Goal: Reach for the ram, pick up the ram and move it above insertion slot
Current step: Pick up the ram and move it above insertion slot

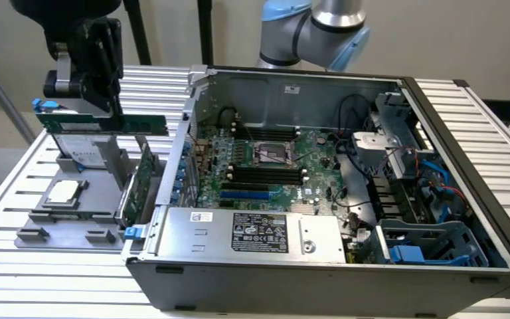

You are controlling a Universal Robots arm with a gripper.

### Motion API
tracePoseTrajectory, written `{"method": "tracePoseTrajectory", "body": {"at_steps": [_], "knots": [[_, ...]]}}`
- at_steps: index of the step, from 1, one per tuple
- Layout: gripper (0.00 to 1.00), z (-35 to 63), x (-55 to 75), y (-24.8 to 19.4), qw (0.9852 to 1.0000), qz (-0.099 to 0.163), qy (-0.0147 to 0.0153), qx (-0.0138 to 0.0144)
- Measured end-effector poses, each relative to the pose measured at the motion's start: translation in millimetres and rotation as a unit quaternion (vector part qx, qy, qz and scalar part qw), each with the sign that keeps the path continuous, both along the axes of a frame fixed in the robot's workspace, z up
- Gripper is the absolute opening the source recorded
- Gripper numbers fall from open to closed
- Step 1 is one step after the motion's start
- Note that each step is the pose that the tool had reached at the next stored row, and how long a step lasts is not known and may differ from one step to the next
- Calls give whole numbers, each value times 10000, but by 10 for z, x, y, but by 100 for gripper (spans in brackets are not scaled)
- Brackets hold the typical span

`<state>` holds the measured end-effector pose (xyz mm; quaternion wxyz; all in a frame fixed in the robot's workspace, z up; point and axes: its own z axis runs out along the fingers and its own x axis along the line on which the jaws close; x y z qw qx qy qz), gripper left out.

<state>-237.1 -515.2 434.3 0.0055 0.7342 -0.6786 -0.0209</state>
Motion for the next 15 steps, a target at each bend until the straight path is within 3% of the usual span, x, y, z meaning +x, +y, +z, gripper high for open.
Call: {"method": "tracePoseTrajectory", "body": {"at_steps": [8, 15], "knots": [[14, 29, 364, 21, 10000, 0, 1, 0], [14, 28, 677, 75, 10000, 0, 1, 0]]}}
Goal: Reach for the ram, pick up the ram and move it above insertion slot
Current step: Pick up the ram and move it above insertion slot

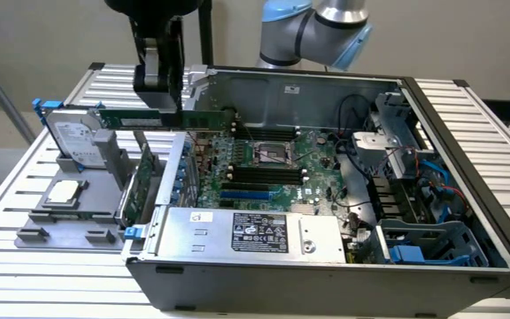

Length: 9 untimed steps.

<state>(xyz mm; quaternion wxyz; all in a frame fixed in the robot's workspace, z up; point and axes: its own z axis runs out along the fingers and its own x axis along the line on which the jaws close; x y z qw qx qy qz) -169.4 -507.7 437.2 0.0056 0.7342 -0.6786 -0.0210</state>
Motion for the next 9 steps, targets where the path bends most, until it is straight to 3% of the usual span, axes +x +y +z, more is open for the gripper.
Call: {"method": "tracePoseTrajectory", "body": {"at_steps": [5, 9], "knots": [[14, -3, 210, 68, 10000, 0, 0, 0], [14, -26, 348, 170, 10000, 0, 0, -3]]}}
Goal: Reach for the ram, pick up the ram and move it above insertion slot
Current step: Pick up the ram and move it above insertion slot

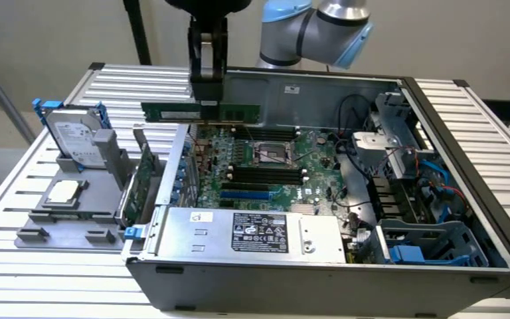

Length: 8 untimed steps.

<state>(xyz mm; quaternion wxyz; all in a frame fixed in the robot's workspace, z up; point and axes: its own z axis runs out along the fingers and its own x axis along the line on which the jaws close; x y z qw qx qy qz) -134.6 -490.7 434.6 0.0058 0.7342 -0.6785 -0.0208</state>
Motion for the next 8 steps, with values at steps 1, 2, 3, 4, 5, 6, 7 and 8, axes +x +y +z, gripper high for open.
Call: {"method": "tracePoseTrajectory", "body": {"at_steps": [1, 2, 3, 4, 5, 6, 7, 8], "knots": [[14, -9, 31, 31, 10000, 0, 0, -2], [14, -20, 59, 64, 10000, 0, 0, -3], [14, -34, 85, 101, 10000, 0, 0, -4], [14, -49, 111, 138, 10000, 0, 0, -6], [14, -67, 139, 179, 10000, 0, 0, -6], [14, -84, 164, 217, 10000, 0, 0, -7], [14, -100, 189, 254, 10000, 0, 0, -8], [14, -117, 215, 291, 10000, 0, 0, -8]]}}
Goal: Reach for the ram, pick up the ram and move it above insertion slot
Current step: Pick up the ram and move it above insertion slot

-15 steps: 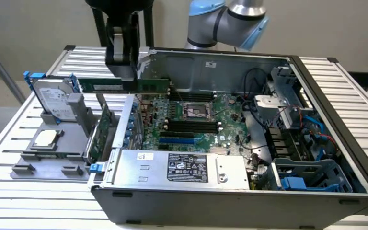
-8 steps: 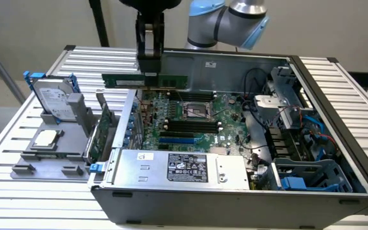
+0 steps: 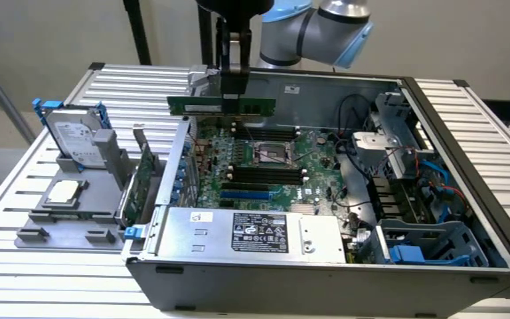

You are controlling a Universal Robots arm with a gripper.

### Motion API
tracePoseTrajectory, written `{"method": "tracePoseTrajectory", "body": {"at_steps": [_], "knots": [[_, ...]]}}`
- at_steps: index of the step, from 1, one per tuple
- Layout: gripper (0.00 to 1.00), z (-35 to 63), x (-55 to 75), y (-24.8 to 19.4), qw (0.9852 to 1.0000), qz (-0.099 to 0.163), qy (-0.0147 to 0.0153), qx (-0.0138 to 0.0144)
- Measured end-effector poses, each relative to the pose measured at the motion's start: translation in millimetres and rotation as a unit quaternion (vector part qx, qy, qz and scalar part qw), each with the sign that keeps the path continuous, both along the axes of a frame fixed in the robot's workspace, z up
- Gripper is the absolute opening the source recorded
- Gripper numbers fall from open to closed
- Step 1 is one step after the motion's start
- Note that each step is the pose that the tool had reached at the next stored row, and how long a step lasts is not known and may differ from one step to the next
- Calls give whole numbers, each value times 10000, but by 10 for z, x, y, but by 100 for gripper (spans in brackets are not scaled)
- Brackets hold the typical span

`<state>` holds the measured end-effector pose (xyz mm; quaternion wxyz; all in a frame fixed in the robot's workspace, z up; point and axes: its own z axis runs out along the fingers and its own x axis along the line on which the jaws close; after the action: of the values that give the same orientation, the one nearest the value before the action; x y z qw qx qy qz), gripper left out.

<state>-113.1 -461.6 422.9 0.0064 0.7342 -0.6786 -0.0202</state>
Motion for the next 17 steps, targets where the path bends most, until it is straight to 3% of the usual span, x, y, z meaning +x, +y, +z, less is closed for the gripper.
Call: {"method": "tracePoseTrajectory", "body": {"at_steps": [4, 8, 11, 17], "knots": [[14, -73, 113, 125, 10000, 0, 0, 0], [14, -144, 238, 207, 10000, 0, 0, -1], [14, -198, 343, 242, 10000, -2, 0, 0], [14, -294, 530, 269, 10000, -23, 0, 6]]}}
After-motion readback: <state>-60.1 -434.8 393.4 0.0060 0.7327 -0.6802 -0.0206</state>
